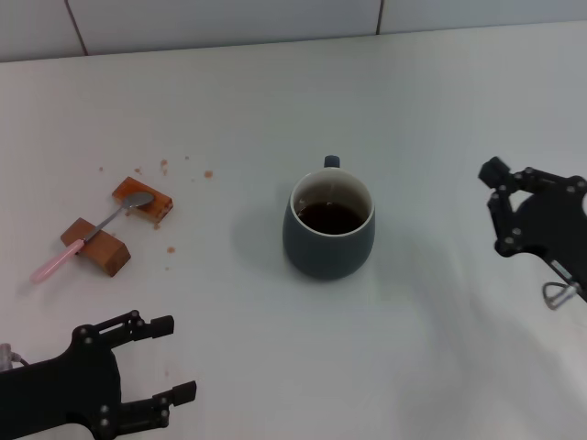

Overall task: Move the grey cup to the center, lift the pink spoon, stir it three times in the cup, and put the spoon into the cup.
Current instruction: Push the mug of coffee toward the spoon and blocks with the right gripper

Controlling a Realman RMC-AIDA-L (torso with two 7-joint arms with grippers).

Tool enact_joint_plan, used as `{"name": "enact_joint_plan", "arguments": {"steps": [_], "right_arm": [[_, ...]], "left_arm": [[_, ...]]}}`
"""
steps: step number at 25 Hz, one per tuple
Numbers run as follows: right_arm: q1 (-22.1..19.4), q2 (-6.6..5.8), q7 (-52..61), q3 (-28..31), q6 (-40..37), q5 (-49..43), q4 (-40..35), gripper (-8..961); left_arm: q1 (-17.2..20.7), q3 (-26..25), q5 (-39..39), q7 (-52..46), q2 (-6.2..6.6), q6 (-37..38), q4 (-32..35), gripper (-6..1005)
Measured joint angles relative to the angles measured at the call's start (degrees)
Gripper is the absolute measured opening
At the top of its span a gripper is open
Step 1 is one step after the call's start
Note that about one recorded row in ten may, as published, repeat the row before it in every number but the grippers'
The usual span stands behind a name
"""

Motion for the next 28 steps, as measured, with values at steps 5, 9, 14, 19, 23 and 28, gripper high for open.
{"name": "enact_joint_plan", "arguments": {"steps": [5, 9, 14, 19, 23, 28], "right_arm": [[3.9, 0.02, -0.1, -1.1, 8.9, -1.0, 1.6, 48], [6.4, 0.01, -0.2, -3.6, 14.2, -1.5, 2.5, 48], [8.8, 0.02, -0.3, -6.3, 18.3, -1.5, 4.1, 48], [10.3, 0.07, -2.1, -6.8, 20.4, -1.5, 6.3, 48], [12.0, 0.1, -2.5, -6.8, 21.9, -1.5, 7.8, 49], [14.3, 0.18, -2.5, -6.6, 23.2, -1.5, 9.7, 49]], "left_arm": [[0.0, -0.3, 0.0, 0.0, 0.01, 0.2, 0.1, 789], [-0.1, -0.4, 0.0, 0.0, 0.07, 0.2, 0.1, 788], [-0.2, -0.5, 0.0, 0.0, 0.09, 0.2, 0.1, 788], [-0.2, -0.5, 0.0, 0.0, 0.09, 0.2, 0.2, 787], [0.1, -0.6, -0.1, 0.0, 0.09, 0.2, 0.6, 786], [0.2, -0.6, -0.2, 0.0, 0.09, 0.3, 0.7, 785]]}}
